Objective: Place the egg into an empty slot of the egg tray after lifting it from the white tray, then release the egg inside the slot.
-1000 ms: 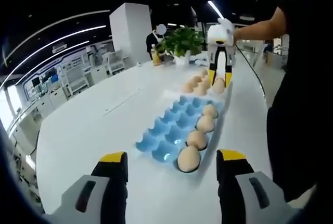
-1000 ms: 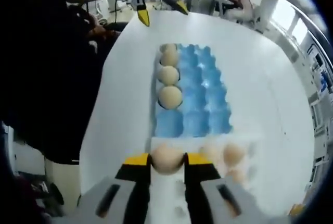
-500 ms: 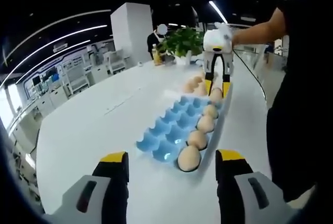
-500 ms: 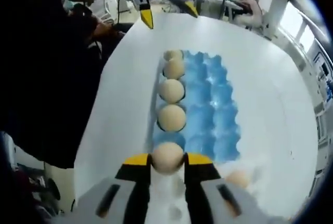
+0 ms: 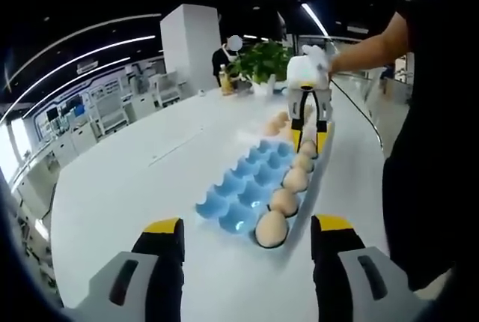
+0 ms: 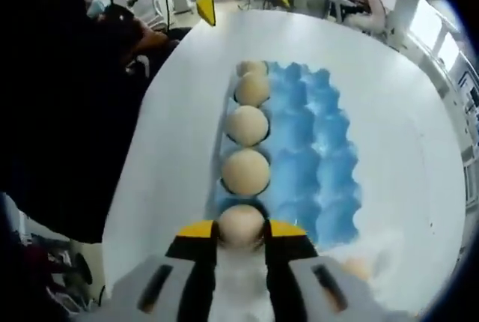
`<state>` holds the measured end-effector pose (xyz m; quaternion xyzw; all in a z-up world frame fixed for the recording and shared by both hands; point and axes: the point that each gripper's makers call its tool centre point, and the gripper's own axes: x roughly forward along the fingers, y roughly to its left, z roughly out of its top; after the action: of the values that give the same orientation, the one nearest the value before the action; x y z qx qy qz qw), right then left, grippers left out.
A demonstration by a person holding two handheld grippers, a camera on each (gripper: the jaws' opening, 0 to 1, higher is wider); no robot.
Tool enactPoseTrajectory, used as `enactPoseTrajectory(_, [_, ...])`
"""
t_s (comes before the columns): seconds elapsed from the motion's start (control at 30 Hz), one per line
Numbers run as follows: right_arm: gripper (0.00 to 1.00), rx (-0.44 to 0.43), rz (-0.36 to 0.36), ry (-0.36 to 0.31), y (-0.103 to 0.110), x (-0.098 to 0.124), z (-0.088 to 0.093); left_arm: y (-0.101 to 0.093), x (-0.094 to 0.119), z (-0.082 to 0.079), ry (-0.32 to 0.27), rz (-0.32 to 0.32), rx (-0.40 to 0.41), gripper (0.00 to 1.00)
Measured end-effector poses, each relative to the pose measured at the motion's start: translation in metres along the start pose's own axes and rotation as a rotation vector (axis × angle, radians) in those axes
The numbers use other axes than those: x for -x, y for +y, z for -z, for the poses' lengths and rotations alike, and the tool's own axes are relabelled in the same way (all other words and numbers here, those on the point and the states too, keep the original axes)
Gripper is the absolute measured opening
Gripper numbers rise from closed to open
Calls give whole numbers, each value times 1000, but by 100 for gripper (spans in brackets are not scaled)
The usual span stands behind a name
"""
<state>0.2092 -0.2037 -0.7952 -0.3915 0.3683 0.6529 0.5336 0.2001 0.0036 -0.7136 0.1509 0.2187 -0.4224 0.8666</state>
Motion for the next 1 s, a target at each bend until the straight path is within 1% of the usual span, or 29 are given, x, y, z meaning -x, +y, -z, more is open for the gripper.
enactPoseTrajectory(0.03, [24,-14,-16,4,2,-2,0,0,0,1,4,2,3,68])
enactPoseTrajectory(0.07, [24,-7,-18,-1,2,-2,-1,-1,0,1,4,5,8,68])
enactPoseTrajectory(0.3, [25,-16,-21,-11,2,-1,1,-1,-3,-2,4,10,3,66])
enactPoseTrajectory(0.37, [25,-16,-18,-16,2,-1,1,-2,-4,-1,13,12,-1,66])
enactPoseTrajectory(0.43, [26,-21,-23,-29,3,0,2,-2,-5,-1,15,13,-1,66])
enactPoseTrajectory(0.5, [26,-53,-33,-53,3,-2,3,-2,-5,-2,12,12,-2,66])
enactPoseTrajectory(0.53, [26,-52,-30,-42,3,-3,7,-2,-5,-2,12,12,-3,66])
enactPoseTrajectory(0.6, [27,-48,-18,-79,4,-1,3,-2,-4,-4,11,9,-4,66])
enactPoseTrajectory(0.67, [27,-41,-4,-92,5,0,3,-2,-3,-4,13,8,-10,66])
enactPoseTrajectory(0.77, [29,-79,5,-121,5,0,2,-2,-2,-5,22,5,-15,65])
enactPoseTrajectory(0.8, [30,-84,11,-126,5,1,3,-2,-1,-5,23,4,-18,65])
enactPoseTrajectory(0.87, [31,-71,51,-139,1,3,4,-2,-1,-7,24,0,-24,65])
enactPoseTrajectory(1.0, [31,-88,62,-162,0,3,5,-4,-1,-10,22,0,-31,65])
